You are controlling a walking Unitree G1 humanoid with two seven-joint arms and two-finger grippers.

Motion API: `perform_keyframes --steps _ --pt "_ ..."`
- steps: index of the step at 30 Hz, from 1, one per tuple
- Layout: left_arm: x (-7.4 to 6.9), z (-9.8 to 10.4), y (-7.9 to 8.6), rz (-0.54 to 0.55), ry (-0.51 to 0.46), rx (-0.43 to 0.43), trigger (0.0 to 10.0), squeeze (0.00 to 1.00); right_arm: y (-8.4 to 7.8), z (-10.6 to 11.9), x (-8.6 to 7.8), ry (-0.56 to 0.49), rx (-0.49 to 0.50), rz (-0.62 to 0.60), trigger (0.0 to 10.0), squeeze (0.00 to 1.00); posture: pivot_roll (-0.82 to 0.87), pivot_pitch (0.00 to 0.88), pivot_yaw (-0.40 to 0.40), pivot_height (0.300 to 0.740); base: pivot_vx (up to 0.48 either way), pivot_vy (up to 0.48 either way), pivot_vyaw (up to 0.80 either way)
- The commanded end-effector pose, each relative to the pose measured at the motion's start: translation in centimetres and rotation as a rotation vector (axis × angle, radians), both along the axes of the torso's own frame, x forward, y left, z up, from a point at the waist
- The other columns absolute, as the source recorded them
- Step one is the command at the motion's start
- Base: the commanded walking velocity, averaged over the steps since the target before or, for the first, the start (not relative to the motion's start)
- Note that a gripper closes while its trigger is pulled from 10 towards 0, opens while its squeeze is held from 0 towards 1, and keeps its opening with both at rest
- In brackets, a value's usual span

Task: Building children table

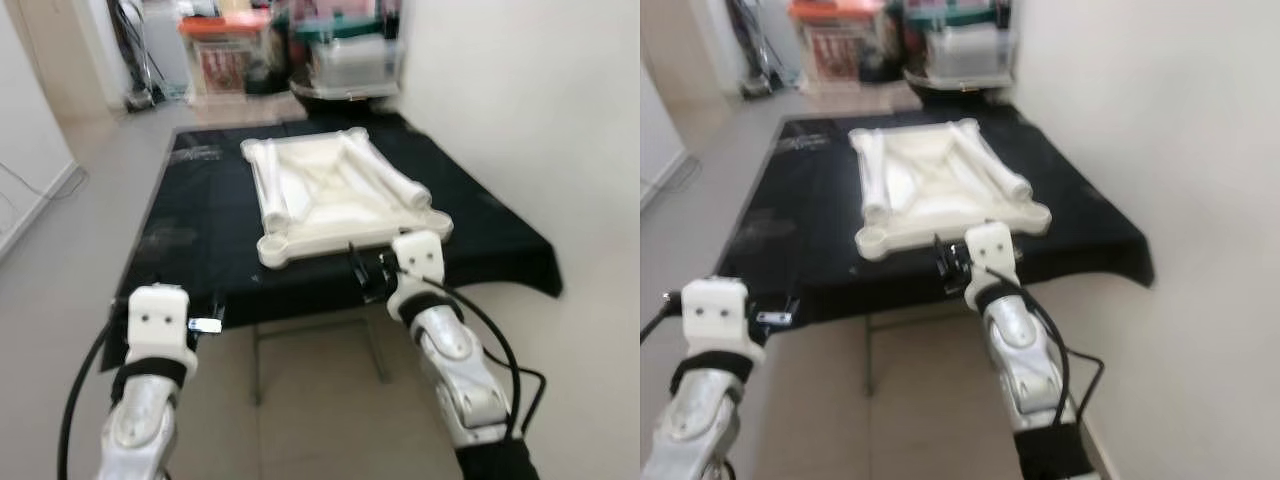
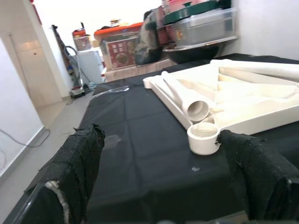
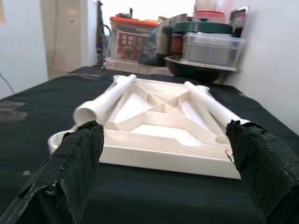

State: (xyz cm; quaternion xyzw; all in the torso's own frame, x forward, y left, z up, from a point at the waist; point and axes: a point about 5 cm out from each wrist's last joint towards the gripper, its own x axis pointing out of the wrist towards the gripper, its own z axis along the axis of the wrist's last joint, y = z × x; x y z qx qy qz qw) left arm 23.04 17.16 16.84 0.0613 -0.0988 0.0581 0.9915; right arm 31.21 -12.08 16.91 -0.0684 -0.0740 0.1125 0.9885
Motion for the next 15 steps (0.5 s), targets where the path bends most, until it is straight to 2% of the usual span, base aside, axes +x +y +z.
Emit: perform_keyframes --steps 1,6,15 --pt "0.02 -0.43 0.21 0.004 0.014 0.003 10.0 0.00 0.27 -0.26 0.12 0.003 0.002 0.011 10.0 0.00 -0.01 0.000 -0.001 0.740 0.360 0.000 0.00" --pt "0.15 -0.36 0.33 0.006 0.011 0.005 10.0 0.00 0.54 -0.20 0.17 -0.002 0.000 0.018 10.0 0.00 -0.01 0.000 0.001 0.740 0.360 0.000 0.00" --pt "0.51 -0.35 0.20 0.002 0.009 0.012 10.0 0.00 0.09 0.24 0.56 -0.017 -0.007 0.006 10.0 0.00 -0.02 0.000 0.006 0.740 0.361 0.000 0.00"
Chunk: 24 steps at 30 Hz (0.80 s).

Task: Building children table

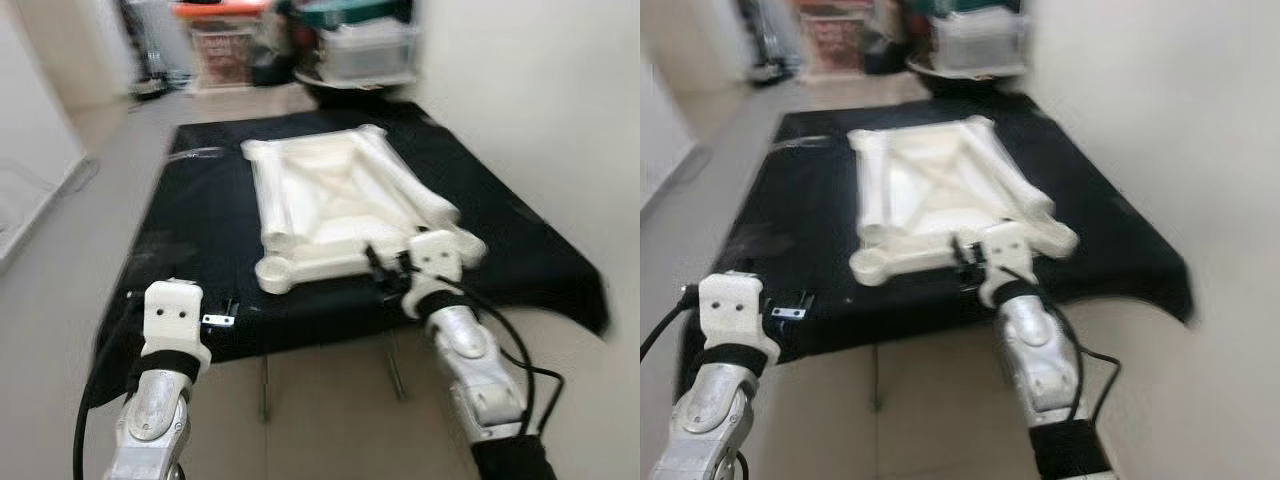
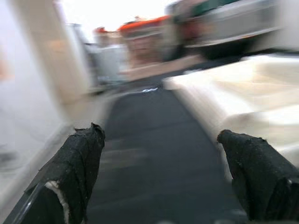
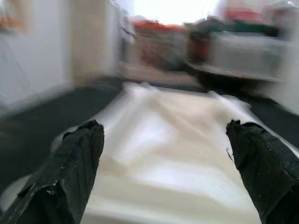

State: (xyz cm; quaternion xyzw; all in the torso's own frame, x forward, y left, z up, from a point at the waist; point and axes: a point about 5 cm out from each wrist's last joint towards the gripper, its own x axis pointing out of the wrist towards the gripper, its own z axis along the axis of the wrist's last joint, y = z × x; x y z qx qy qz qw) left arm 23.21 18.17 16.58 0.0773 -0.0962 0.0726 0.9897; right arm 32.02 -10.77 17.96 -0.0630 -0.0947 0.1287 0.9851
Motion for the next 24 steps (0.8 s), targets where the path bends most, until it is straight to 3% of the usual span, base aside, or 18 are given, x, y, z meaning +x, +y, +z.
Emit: perform_keyframes --steps 1,24 --pt "0.37 -0.07 -0.83 -0.031 0.002 -0.017 10.0 0.00 -1.23 -0.78 -0.22 0.020 -0.019 -0.031 10.0 0.00 -0.02 0.000 0.006 0.740 0.360 0.000 0.00" --pt "0.64 -0.03 -0.97 -0.036 -0.006 -0.021 10.0 0.00 -1.69 -0.59 0.19 0.011 -0.025 -0.038 10.0 0.00 -0.03 0.000 -0.001 0.740 0.360 0.000 0.00"
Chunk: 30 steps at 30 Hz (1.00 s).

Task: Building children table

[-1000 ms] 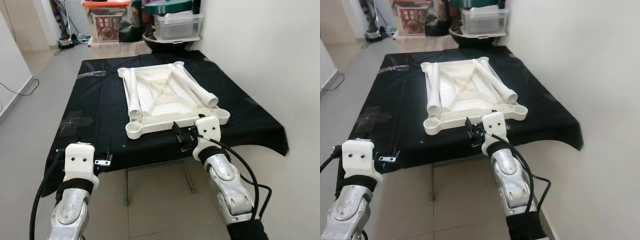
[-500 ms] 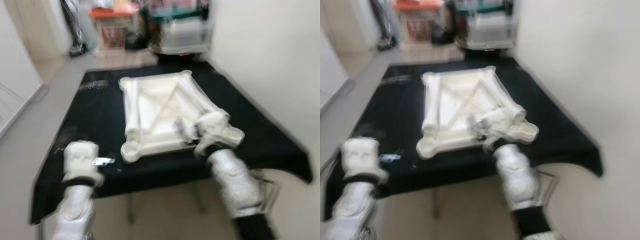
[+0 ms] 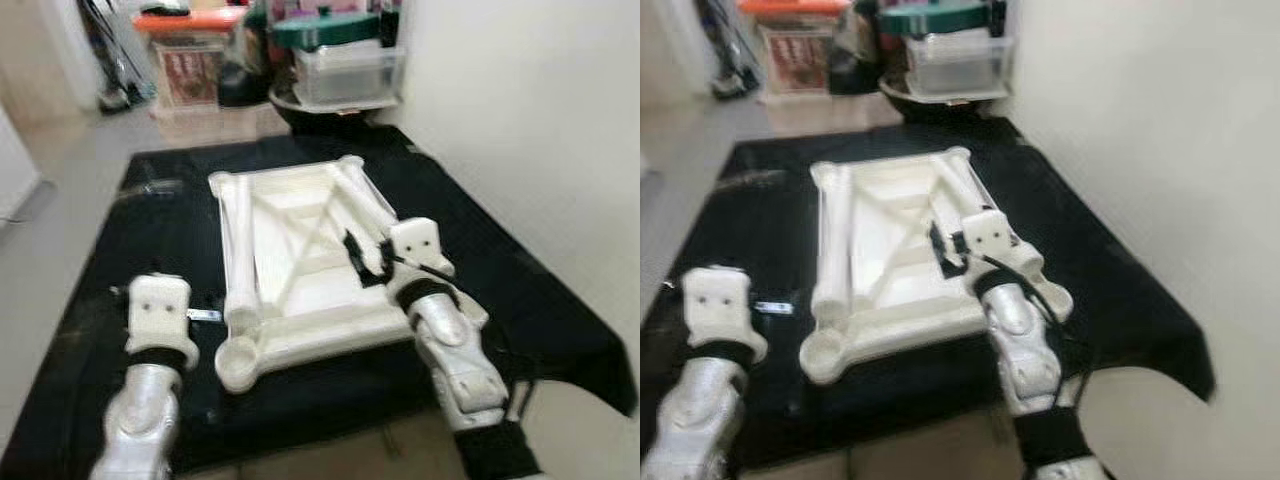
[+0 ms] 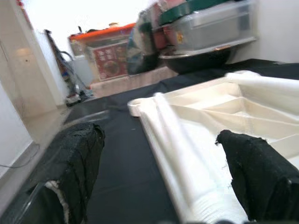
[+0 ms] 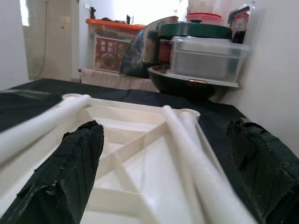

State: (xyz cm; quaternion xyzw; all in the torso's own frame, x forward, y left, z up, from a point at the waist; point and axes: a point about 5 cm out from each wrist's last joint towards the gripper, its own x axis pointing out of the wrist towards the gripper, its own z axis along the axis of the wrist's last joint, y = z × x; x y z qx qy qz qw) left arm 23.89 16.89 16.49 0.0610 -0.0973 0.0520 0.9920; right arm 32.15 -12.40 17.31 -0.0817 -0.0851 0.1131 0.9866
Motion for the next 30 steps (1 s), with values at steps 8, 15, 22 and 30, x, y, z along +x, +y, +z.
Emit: perform_keyframes --steps 8,15,22,30 --pt "0.2 -0.1 0.3 0.025 -0.001 0.001 10.0 0.00 -0.4 0.0 0.2 0.021 -0.015 -0.007 10.0 0.00 -0.03 0.000 -0.005 0.740 0.217 0.000 0.00" --pt "0.3 -0.3 0.3 0.026 0.007 0.006 10.0 0.00 -4.5 0.8 2.1 0.154 -0.022 -0.107 10.0 0.00 -0.05 0.000 -0.005 0.740 0.000 0.000 0.00" --pt "0.4 -0.7 0.0 0.019 0.019 0.006 10.0 0.00 -8.1 1.8 1.8 0.289 -0.062 -0.109 10.0 0.00 -0.08 0.000 0.001 0.740 0.000 0.000 0.00" --pt "0.6 -1.0 -0.2 0.018 0.028 -0.002 10.0 0.00 -9.3 1.5 0.0 0.498 0.055 0.048 10.0 0.00 -0.10 0.000 0.001 0.740 0.000 0.000 0.00"
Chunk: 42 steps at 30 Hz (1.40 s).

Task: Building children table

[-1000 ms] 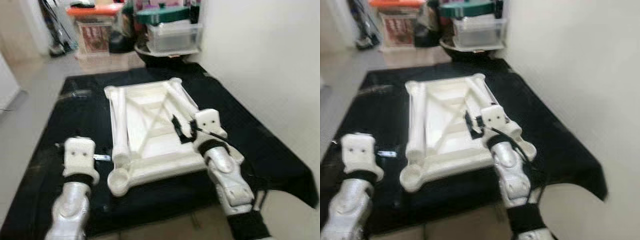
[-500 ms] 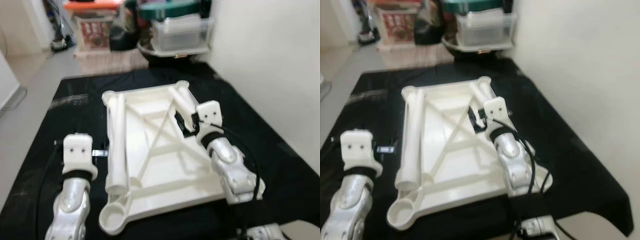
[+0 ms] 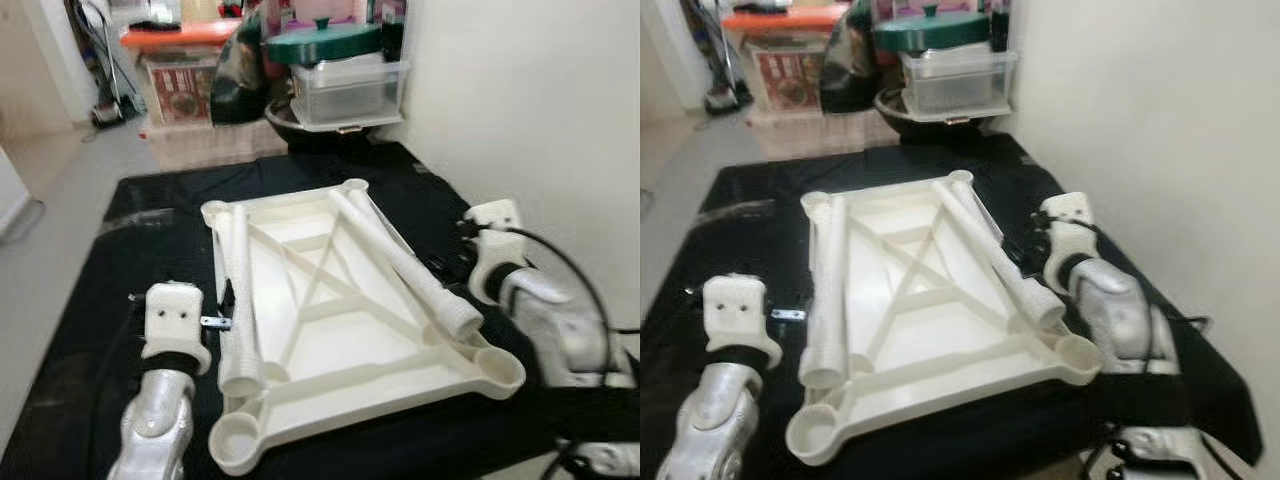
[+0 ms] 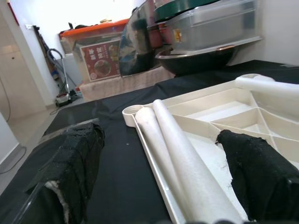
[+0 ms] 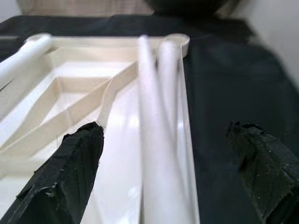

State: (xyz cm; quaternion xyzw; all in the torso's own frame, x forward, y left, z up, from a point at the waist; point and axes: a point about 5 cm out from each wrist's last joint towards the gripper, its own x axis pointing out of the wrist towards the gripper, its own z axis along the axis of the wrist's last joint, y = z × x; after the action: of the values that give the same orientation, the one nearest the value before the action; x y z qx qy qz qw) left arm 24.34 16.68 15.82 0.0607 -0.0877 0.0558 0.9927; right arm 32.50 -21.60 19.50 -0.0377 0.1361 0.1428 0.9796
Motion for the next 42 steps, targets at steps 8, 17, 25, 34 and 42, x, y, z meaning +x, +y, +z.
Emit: perform_keyframes --steps 8,17,25,34,42 --pt "0.3 -0.4 0.0 0.019 0.005 -0.009 10.0 0.00 -2.4 -2.5 0.0 0.161 -0.003 -0.074 10.0 0.00 -0.10 0.000 -0.013 0.740 0.000 0.000 0.00" --pt "0.4 -0.3 0.0 0.024 -0.001 -0.014 10.0 0.00 -1.6 -4.7 -0.2 0.240 0.008 -0.041 10.0 0.00 -0.09 0.000 -0.015 0.740 0.000 0.000 0.00" --pt "0.4 -0.1 0.3 0.038 -0.005 -0.014 10.0 0.00 -0.4 -6.2 0.0 0.283 0.030 -0.010 10.0 0.00 -0.08 0.000 -0.023 0.740 0.000 0.000 0.00" --pt "0.4 -0.1 0.4 0.040 -0.006 -0.009 10.0 0.00 -1.1 -7.8 -0.4 0.330 0.046 -0.051 2.6 0.00 -0.07 0.000 -0.020 0.740 0.000 0.000 0.00" --pt "0.5 -0.1 0.6 0.041 -0.003 -0.004 10.0 0.00 -1.0 -7.9 -0.1 0.291 0.090 -0.083 0.0 0.00 -0.07 0.000 -0.021 0.740 0.000 0.000 0.00"
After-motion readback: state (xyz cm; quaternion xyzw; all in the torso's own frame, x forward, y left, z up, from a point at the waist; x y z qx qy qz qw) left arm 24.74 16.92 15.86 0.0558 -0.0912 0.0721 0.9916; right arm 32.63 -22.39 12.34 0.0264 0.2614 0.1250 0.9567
